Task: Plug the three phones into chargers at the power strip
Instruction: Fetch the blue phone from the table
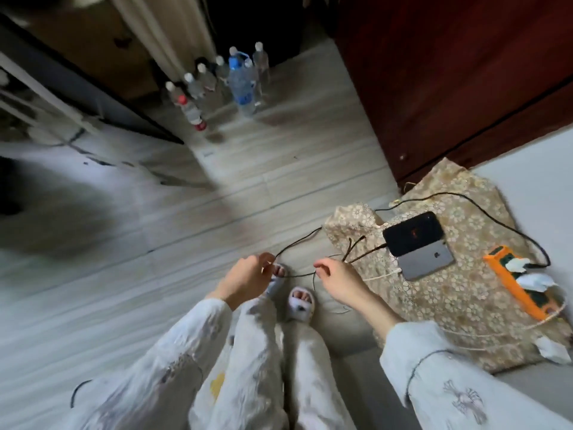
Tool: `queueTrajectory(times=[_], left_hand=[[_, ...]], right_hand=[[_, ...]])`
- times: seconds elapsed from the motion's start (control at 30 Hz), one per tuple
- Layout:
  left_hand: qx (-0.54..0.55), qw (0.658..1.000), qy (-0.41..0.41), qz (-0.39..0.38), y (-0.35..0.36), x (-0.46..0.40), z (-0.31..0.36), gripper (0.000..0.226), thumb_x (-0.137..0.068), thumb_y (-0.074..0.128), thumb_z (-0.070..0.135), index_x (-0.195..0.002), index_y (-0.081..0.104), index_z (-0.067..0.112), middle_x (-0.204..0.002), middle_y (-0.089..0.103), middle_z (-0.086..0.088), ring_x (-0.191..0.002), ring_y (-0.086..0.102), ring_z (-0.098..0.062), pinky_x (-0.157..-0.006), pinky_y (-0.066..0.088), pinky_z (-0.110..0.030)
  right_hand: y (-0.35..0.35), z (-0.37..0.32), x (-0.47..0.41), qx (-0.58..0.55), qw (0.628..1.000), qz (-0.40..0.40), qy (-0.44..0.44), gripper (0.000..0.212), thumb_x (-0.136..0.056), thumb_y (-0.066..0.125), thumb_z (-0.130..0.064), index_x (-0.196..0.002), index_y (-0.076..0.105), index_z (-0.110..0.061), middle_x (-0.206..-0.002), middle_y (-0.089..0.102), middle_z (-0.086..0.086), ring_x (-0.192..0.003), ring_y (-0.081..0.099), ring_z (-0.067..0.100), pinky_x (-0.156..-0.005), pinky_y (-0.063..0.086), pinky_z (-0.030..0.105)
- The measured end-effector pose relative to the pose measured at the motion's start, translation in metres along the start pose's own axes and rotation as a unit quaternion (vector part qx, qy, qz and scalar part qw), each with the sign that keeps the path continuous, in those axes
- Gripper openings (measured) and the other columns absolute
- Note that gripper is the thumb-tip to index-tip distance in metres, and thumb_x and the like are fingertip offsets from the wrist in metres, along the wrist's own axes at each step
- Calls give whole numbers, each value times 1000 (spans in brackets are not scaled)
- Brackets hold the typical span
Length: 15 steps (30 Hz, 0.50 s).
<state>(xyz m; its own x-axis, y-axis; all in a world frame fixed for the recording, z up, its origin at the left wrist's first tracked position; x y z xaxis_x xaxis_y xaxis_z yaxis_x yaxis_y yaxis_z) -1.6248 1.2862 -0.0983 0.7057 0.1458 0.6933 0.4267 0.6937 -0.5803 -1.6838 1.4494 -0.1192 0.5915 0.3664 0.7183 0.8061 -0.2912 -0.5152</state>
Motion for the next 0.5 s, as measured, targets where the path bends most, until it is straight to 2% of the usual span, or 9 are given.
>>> queueTrajectory(times=[0.1, 0.17, 0.27, 0.37, 0.43, 0.5], left_hand=[[3, 999, -30, -23, 50, -43, -45, 29, -92, 42, 15, -116, 58, 14, -117, 65, -15, -108, 59, -32, -86, 42, -32], [-5, 997, -60, -48, 83, -67, -79, 32, -92, 41, 17, -121, 55, 15, -122, 61, -15, -112, 57, -32, -91, 43, -34], [0, 993, -86, -83, 120, -85, -121, 33, -93, 40, 16, -124, 53, 17, -125, 60, -14, -115, 55, -32, -95, 43, -37], [11, 990, -102, -96, 142, -88, -152, 34, -93, 40, 17, -126, 51, 18, -127, 59, -12, -115, 55, -31, -95, 42, -36], [16, 990, -113, -87, 151, -93, -170, 34, -94, 40, 19, -126, 51, 17, -128, 59, -10, -115, 55, -30, -94, 43, -35], [25, 989, -122, -80, 161, -99, -184, 35, -94, 40, 19, -127, 51, 17, -128, 59, -9, -115, 55, -29, -93, 43, -35]], right_hand=[[55, 32, -60, 100, 994, -39, -13, 30, -92, 44, -16, -118, 55, -6, -121, 61, 19, -113, 56, 33, -93, 45, 38], [90, 54, -98, 208, 975, -68, -32, 36, -91, 44, -20, -125, 49, -10, -125, 57, 18, -118, 51, 32, -99, 39, 38], [120, 83, -140, 377, 920, -95, -57, 44, -91, 41, -23, -134, 39, -15, -137, 46, 11, -132, 34, 26, -112, 20, 41], [136, 119, -170, 492, 857, -150, -22, 51, -92, 31, -14, -142, 26, -11, -149, 32, 10, -139, 23, 25, -117, 3, 47], [143, 141, -189, 565, 805, -182, 18, 52, -94, 20, -10, -145, 16, -7, -152, 26, 13, -141, 22, 29, -117, 1, 51], [156, 159, -202, 577, 786, -216, 56, 53, -94, 19, -9, -146, 9, -5, -154, 21, 14, -139, 26, 31, -116, 12, 51]])
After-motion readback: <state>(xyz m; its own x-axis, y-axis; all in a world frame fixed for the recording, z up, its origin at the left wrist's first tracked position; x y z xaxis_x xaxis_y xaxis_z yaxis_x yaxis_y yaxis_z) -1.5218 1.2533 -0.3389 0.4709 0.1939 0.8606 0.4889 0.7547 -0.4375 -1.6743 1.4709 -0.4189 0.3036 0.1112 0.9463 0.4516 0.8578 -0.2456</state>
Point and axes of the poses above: each hand's wrist, its own x-axis away from the middle knuckle, its own y-axis out of the palm, z = x × y, the point moved 7 cm from there along -x, towards the middle knuckle
